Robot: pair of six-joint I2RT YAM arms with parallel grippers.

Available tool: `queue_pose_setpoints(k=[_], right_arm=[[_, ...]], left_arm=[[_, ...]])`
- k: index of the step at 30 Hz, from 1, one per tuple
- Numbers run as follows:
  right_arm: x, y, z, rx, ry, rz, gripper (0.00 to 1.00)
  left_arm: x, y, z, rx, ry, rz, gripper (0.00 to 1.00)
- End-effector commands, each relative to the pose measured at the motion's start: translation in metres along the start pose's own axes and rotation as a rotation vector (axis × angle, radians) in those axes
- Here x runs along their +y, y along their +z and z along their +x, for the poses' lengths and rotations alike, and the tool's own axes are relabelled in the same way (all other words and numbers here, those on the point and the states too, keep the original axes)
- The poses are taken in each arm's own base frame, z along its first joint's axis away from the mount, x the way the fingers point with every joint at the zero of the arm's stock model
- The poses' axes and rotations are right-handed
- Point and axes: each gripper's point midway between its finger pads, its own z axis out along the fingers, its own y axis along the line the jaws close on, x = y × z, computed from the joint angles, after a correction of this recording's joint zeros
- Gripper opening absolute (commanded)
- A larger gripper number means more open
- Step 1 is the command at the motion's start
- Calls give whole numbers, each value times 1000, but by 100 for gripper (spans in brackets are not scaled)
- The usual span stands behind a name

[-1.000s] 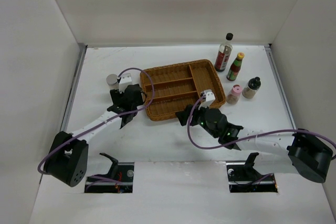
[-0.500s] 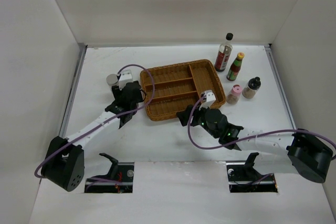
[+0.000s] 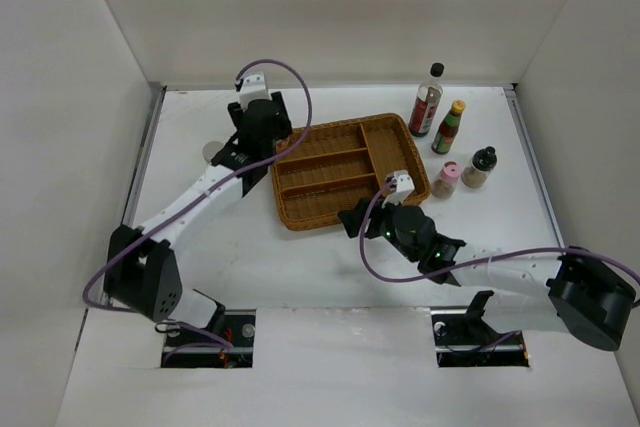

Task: Organize the condiment bottles

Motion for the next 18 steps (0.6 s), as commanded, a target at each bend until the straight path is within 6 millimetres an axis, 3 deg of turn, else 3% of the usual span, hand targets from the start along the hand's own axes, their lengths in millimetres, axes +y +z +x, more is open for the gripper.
queue_pose_setpoints(k=[1, 5, 8, 12, 18], right_arm=[[9, -4, -22, -77, 41, -45, 85], [4, -5, -26, -90, 46, -35, 85], [3, -8, -28, -99, 50, -37, 85], [-1, -6, -28, -99, 50, -26, 86], [-2, -6, -27, -96, 47, -21, 86]], left_arm=[[-41, 16, -58, -124, -79, 114, 31], [-59, 48, -44, -81, -47, 123, 31], [-62, 65, -35, -64, -25, 113, 31], [-60, 79, -19, -40, -5, 94, 32], [-57, 95, 27, 33, 40, 76, 32]])
